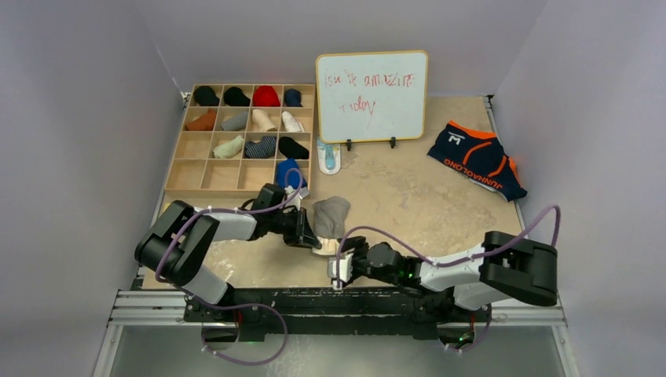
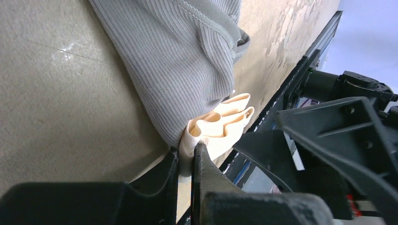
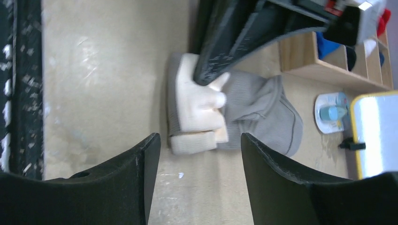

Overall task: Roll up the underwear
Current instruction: Roll the underwear to the center of the board.

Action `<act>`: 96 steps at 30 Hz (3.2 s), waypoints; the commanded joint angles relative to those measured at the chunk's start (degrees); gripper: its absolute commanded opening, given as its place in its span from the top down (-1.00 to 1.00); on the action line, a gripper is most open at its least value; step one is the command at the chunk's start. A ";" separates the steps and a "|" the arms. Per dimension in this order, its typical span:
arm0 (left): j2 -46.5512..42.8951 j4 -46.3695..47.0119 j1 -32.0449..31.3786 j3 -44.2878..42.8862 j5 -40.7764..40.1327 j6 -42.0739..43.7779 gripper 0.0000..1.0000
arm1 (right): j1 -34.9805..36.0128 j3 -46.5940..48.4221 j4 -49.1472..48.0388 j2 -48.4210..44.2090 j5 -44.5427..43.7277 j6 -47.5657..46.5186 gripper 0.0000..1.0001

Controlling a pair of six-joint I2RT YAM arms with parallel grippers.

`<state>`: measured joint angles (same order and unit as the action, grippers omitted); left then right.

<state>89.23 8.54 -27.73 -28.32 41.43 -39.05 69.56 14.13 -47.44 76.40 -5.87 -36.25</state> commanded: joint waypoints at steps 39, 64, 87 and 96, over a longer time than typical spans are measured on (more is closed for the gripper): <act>-5.84 -2.07 0.92 1.36 -5.67 -0.31 0.04 | -6.30 11.41 13.94 5.56 19.56 7.06 1.00; -28.48 -8.43 1.18 5.12 -21.94 -3.40 -0.22 | -22.81 29.69 30.71 23.74 59.06 32.73 1.00; -31.44 3.58 0.96 12.70 -6.23 -1.43 -0.22 | -34.32 28.28 14.92 37.12 66.71 64.04 1.00; -27.01 6.57 -0.93 13.90 -4.77 -1.62 -0.22 | -34.35 29.73 17.05 38.32 66.32 65.10 0.95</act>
<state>61.32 11.55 -27.88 -15.62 34.87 -42.15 35.55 43.18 -33.17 113.14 64.16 28.51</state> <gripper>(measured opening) 0.609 0.046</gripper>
